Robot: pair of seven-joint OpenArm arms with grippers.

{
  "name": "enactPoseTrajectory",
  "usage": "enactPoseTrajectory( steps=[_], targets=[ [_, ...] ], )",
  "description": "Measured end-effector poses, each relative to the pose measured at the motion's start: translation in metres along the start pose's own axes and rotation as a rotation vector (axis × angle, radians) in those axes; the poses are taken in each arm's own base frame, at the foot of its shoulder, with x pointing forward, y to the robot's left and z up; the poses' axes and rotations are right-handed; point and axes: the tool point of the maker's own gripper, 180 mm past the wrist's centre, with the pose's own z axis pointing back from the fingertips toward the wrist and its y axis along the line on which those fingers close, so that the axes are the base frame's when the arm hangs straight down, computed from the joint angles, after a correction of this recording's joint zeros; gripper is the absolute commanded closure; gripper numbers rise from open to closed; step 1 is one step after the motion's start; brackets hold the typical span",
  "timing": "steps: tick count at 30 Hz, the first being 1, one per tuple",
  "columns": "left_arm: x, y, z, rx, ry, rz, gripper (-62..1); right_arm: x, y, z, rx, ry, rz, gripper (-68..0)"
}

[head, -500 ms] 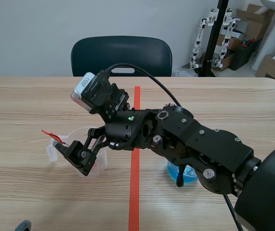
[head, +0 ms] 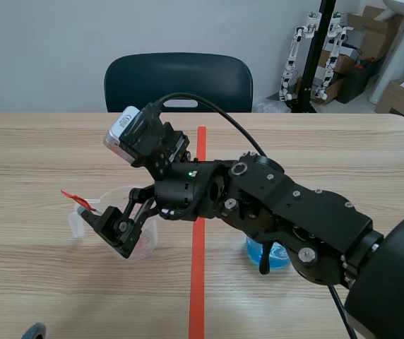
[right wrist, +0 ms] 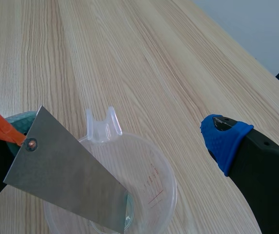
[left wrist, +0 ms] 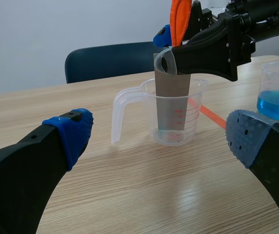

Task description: Do the redox reaction experiment. return to the home posture

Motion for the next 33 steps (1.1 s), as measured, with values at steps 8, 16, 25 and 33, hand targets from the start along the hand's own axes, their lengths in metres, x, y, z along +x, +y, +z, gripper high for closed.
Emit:
enactPoseTrajectory(
  steps=[8, 16, 25, 33],
  targets=[
    [0.0, 0.0, 0.0, 0.0, 0.0, 0.0, -57.2, 0.013, 0.001, -0.001, 0.002, -0.064, -0.001, -67.9],
    [0.0, 0.003, 0.001, -0.012, 0.003, -0.01, -57.2, 0.024, 0.008, -0.008, 0.022, -0.093, -0.007, -67.9],
    [0.006, 0.036, 0.005, -0.19, 0.061, -0.104, -56.6, 0.067, 0.011, -0.008, 0.033, -0.195, 0.05, -67.9],
    [0.03, 0.064, 0.01, -0.305, 0.062, -0.159, -56.6, 0.104, 0.014, -0.002, 0.04, -0.26, 0.121, -67.9]
  ],
)
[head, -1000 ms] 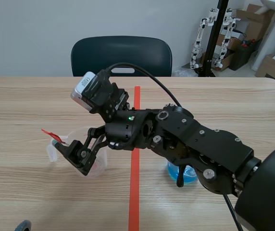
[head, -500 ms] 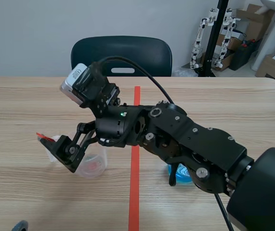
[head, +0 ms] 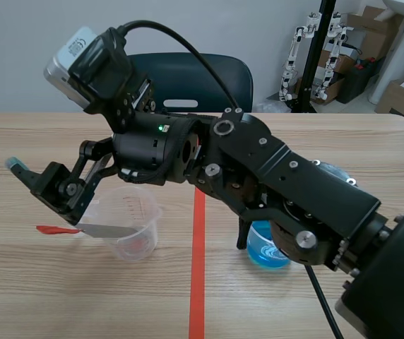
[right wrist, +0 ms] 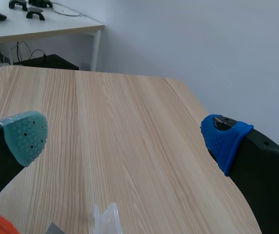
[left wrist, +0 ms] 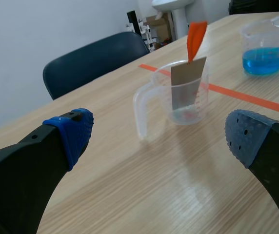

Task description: Do the redox reaction experiment. return to the home posture

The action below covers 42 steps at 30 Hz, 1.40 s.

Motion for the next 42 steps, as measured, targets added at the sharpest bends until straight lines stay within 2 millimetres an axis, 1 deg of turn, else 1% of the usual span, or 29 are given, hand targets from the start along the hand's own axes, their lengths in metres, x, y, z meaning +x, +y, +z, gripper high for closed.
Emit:
enactPoseTrajectory(
  steps=[2, 4, 7, 9, 11, 14, 17, 19, 22, 25, 29, 31, 33, 36, 38, 40, 42],
  targets=[
    [0.016, 0.011, -0.007, 0.005, -0.045, -0.017, -56.6, 0.012, -0.001, 0.003, 0.005, -0.022, 0.031, -67.9],
    [0.028, 0.02, -0.021, 0.003, -0.066, -0.034, -56.6, 0.025, -0.002, 0.009, 0.012, -0.043, 0.07, -67.9],
    [0.044, 0.03, -0.044, 0.001, -0.065, -0.034, -56.6, 0.044, -0.002, 0.021, 0.027, -0.065, 0.142, -67.9],
    [0.056, 0.033, -0.056, 0.011, -0.065, -0.005, -56.6, 0.052, -0.001, 0.031, 0.039, -0.054, 0.193, -67.9],
    [0.067, 0.029, -0.067, 0.002, -0.07, 0.027, -56.6, 0.06, -0.002, 0.041, 0.037, -0.043, 0.247, -67.9],
    [0.083, 0.012, -0.081, -0.046, -0.079, 0.053, -56.6, 0.068, -0.007, 0.06, 0.025, -0.03, 0.304, -67.9],
    [0.096, -0.002, -0.093, -0.077, -0.076, 0.024, -56.6, 0.08, -0.031, 0.083, -0.082, -0.03, 0.317, -67.9],
    [0.104, -0.008, -0.099, -0.08, -0.073, 0.004, -56.6, 0.084, -0.05, 0.101, -0.17, -0.013, 0.337, -67.9],
    [0.114, -0.017, -0.104, -0.082, -0.073, -0.003, -56.6, 0.08, -0.072, 0.129, -0.29, 0.033, 0.35, -67.9],
    [0.122, -0.026, -0.106, -0.093, -0.07, 0.011, -56.6, 0.067, -0.085, 0.155, -0.373, 0.092, 0.333, -67.9],
    [0.13, -0.033, -0.103, -0.082, -0.072, 0.018, -56.6, 0.053, -0.098, 0.189, -0.473, 0.164, 0.311, -67.9],
    [0.133, -0.035, -0.101, -0.066, -0.067, 0.01, -56.6, 0.052, -0.101, 0.201, -0.506, 0.17, 0.307, -67.9],
    [0.135, -0.038, -0.1, -0.06, -0.059, 0.014, -56.6, 0.051, -0.103, 0.21, -0.539, 0.162, 0.266, -67.9],
    [0.131, -0.041, -0.099, -0.052, -0.012, 0.016, -56.6, 0.036, -0.096, 0.224, -0.561, 0.209, 0.225, -67.9],
    [0.127, -0.042, -0.099, -0.051, 0.017, 0.018, -56.6, 0.023, -0.086, 0.233, -0.563, 0.255, 0.194, -67.9],
    [0.123, -0.04, -0.099, -0.032, 0.038, 0.012, -56.6, 0.008, -0.073, 0.24, -0.537, 0.321, 0.219, -67.9],
    [0.123, -0.035, -0.098, 0.01, 0.036, 0.005, -56.6, 0.002, -0.062, 0.245, -0.519, 0.343, 0.227, -67.9]
  ],
)
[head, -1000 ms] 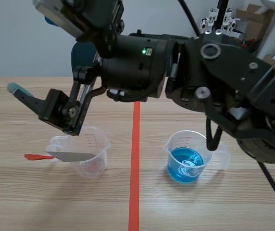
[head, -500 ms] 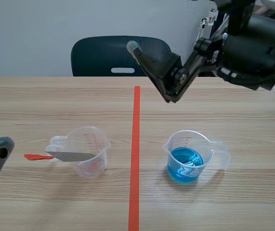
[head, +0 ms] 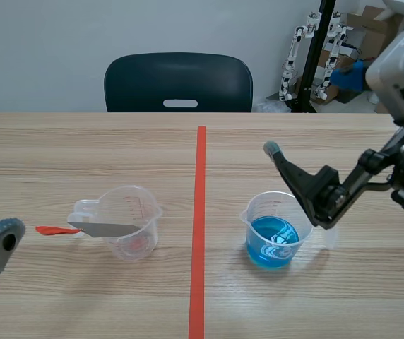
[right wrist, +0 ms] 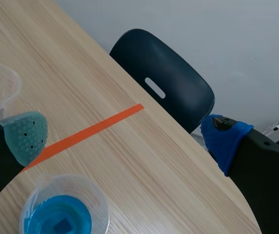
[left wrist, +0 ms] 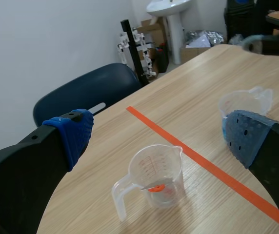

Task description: Do the redox reaction experiment. return to the home posture

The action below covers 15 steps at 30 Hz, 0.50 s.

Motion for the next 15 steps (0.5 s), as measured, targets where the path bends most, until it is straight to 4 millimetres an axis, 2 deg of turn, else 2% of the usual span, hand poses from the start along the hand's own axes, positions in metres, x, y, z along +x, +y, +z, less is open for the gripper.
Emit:
enactPoseTrajectory(
  steps=[8, 10, 15],
  targets=[
    [-0.003, -0.005, 0.006, 0.052, 0.014, -0.05, -56.6, -0.016, 0.018, 0.026, 0.128, 0.07, 0.05, -67.9],
    [-0.003, -0.003, 0.007, 0.073, 0.016, -0.047, -56.6, -0.015, 0.019, 0.028, 0.154, 0.085, 0.056, -67.9],
    [-0.004, -0.009, 0.005, 0.05, 0.017, -0.103, -56.6, -0.005, 0.002, 0.025, 0.103, 0.087, -0.015, -67.9]
  ],
)
